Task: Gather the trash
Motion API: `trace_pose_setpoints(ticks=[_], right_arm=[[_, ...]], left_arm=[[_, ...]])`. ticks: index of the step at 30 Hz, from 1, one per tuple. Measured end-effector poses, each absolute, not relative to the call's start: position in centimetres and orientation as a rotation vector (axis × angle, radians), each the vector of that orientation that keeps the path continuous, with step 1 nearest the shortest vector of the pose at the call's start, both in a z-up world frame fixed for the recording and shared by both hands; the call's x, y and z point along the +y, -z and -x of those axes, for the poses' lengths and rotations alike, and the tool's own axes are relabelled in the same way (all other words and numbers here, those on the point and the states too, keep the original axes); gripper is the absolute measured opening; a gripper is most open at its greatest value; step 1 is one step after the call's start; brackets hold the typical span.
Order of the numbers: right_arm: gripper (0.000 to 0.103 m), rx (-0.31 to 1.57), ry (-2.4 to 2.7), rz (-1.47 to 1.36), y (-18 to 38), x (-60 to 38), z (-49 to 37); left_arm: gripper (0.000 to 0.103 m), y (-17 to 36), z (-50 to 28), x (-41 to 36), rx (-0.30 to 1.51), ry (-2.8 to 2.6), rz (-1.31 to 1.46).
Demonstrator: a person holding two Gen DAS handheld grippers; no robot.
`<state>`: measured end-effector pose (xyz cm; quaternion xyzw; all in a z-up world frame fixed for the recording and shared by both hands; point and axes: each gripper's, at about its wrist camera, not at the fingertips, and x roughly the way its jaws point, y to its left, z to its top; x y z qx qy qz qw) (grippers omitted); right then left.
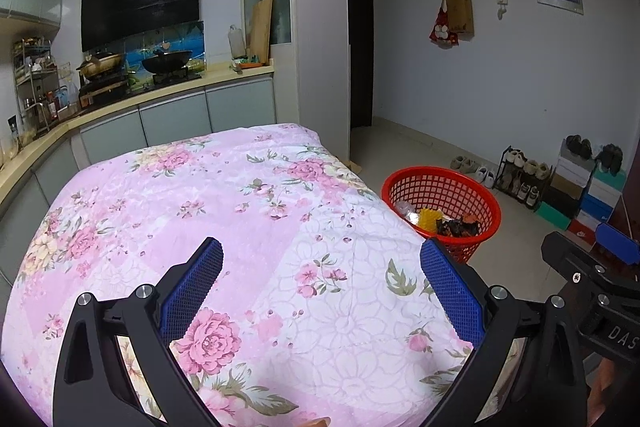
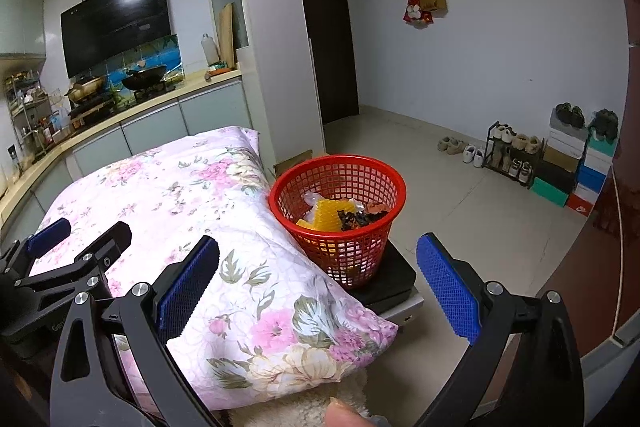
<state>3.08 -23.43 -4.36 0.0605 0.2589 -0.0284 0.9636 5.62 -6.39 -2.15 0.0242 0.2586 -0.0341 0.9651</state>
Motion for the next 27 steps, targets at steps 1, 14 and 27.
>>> trace_pose_setpoints(ticks=[1,14,27], right_arm=[[0.096,0.527,0.056,-0.121,4.5,-23.4,-3.1],[0.096,0.54,0.063,-0.12,5.1,-23.4,-3.3],[0.096,0.529,0.069,-0.14,4.9,-23.9,-3.5]], left_arm=[[0.096,2.2,-5.6,-6.4,0.525,0.068,-0.05],[0.096,2.9,-5.9,-6.1,0.544,0.047,-0.055],[0.096,3.4,-6.0,-5.5,0.557,0.029,-0.058]])
